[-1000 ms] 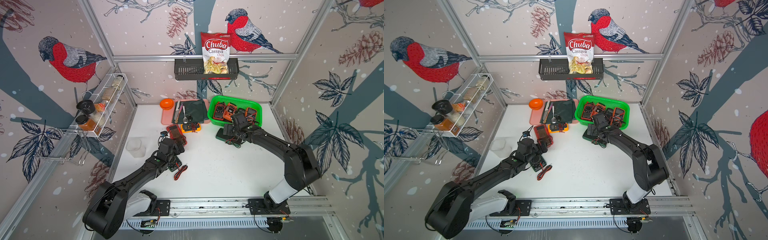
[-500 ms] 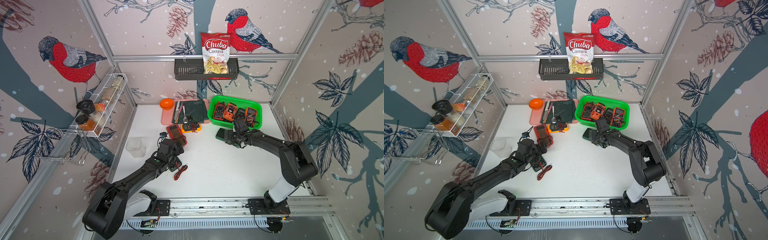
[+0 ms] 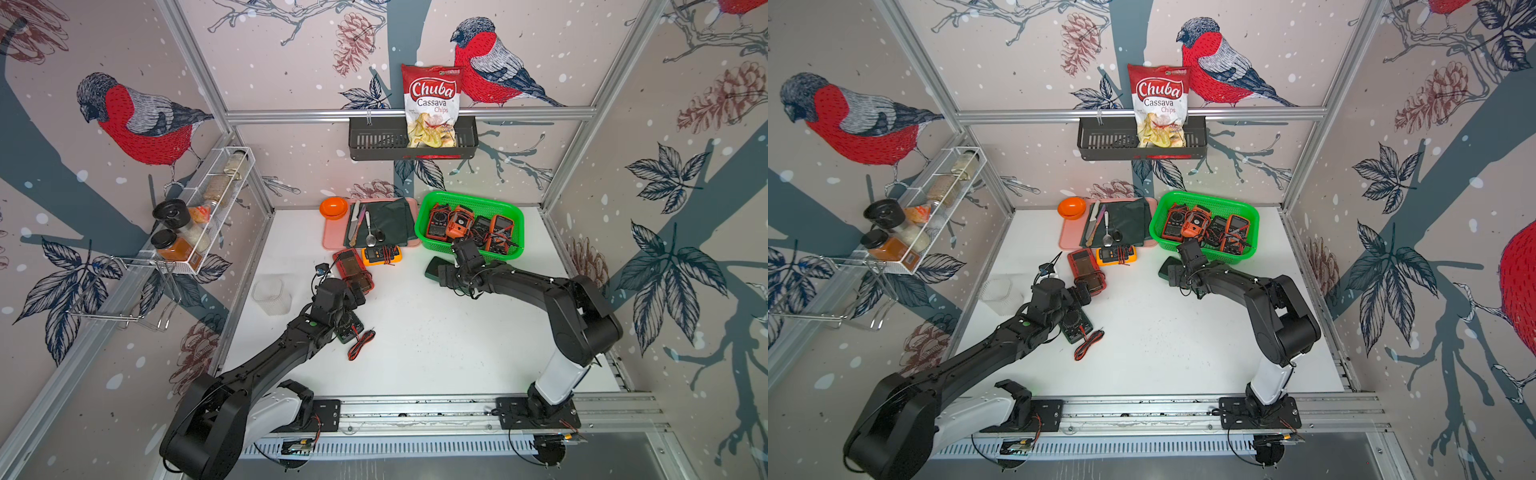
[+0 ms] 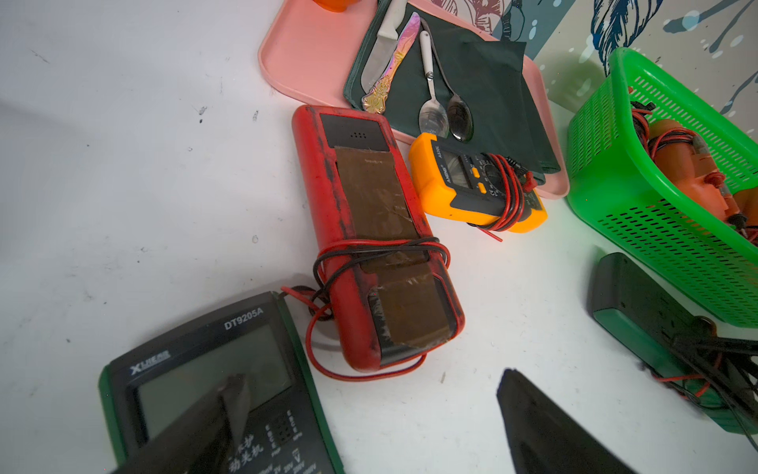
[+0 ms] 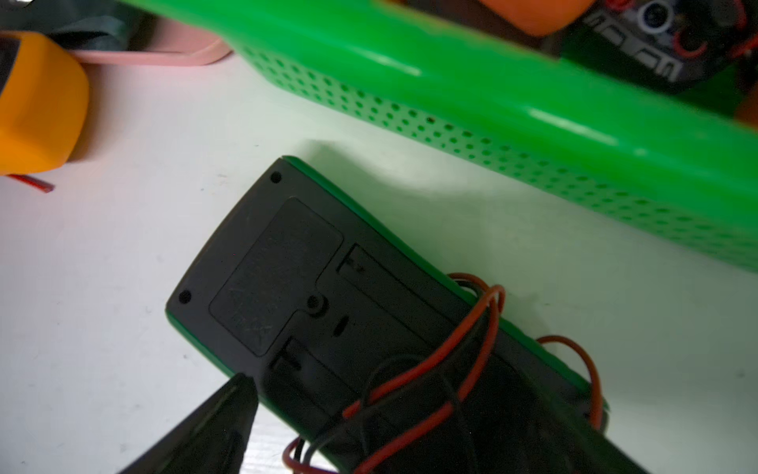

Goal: Put the multimeter into the basket
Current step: Pick up the multimeter from the center of the board.

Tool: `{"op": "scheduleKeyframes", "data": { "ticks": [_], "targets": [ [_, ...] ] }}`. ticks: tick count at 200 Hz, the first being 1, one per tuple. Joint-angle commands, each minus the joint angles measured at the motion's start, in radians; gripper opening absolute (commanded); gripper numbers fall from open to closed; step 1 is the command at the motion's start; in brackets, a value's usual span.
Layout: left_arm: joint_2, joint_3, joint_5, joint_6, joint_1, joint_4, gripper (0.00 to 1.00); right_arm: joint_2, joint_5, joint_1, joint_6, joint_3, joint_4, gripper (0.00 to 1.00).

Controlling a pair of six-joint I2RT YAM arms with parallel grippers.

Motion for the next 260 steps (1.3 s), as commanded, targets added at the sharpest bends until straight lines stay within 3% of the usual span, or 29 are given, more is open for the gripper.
{"op": "scheduleKeyframes", "data": {
  "ticks": [1,37,71,105,120,156,212,260],
  "targets": [
    [0.029,0.054,0.031,0.167,0.004,0.053,0.98,-0.003,-0.022,0.040,0.036,0.009,-0.100,1.00],
    [0.220,0.307,0.068,0.506,0.007,-0.095,0.98,-0.031,-0.046,0.069,0.067,0.007,-0.119,1.00],
    [0.450,0.502,0.238,0.806,0.007,-0.225,0.97,-0.058,-0.052,0.062,0.089,0.002,-0.120,1.00],
    [0.693,0.756,0.165,1.055,0.007,-0.432,0.97,-0.084,-0.093,0.040,0.098,-0.019,-0.087,1.00],
    [0.736,0.815,0.142,1.095,0.015,-0.425,0.97,-0.084,-0.100,0.039,0.100,-0.024,-0.078,1.00],
    [0.783,0.909,0.210,1.139,0.043,-0.433,0.97,-0.080,-0.104,0.040,0.099,-0.027,-0.079,1.00],
    [0.996,1.153,0.304,1.248,0.079,-0.686,0.97,-0.088,-0.100,0.032,0.091,-0.026,-0.087,1.00],
    [1.098,1.310,0.284,1.289,0.087,-0.775,0.97,-0.079,-0.103,0.032,0.092,-0.029,-0.084,1.00]
  ]
}}
